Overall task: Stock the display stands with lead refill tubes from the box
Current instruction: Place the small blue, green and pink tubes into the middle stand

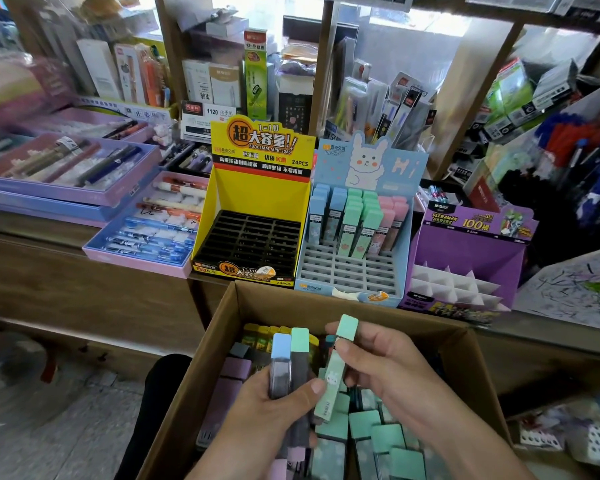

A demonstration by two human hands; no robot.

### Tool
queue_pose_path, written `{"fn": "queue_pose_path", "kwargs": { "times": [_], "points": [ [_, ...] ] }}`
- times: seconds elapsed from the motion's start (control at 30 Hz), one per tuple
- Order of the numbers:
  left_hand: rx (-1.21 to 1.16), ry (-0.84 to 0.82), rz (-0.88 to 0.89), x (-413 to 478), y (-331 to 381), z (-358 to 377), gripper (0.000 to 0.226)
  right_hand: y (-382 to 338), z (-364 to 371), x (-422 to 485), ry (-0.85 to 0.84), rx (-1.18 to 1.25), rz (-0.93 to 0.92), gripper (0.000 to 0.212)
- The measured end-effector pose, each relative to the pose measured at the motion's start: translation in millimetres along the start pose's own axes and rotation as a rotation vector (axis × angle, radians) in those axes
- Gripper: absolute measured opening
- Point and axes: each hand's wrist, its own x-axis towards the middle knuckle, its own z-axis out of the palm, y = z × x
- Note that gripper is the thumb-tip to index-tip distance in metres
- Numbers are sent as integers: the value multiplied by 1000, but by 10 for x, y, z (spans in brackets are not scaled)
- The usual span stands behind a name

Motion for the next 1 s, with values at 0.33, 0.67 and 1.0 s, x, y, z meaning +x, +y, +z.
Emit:
{"fn": "queue_pose_path", "kwargs": {
  "times": [0.33,0.67,1.0],
  "points": [
    [-127,12,-26,22,-8,-55,28,-275,-92,-12,90,-173,-236,19],
    [-300,3,13,53,61,-149,22,-856,-259,191,331,-345,-567,7],
    [-322,16,47,96,172,-204,22,-1077,-340,620,426,-534,-694,27]
  ]
}}
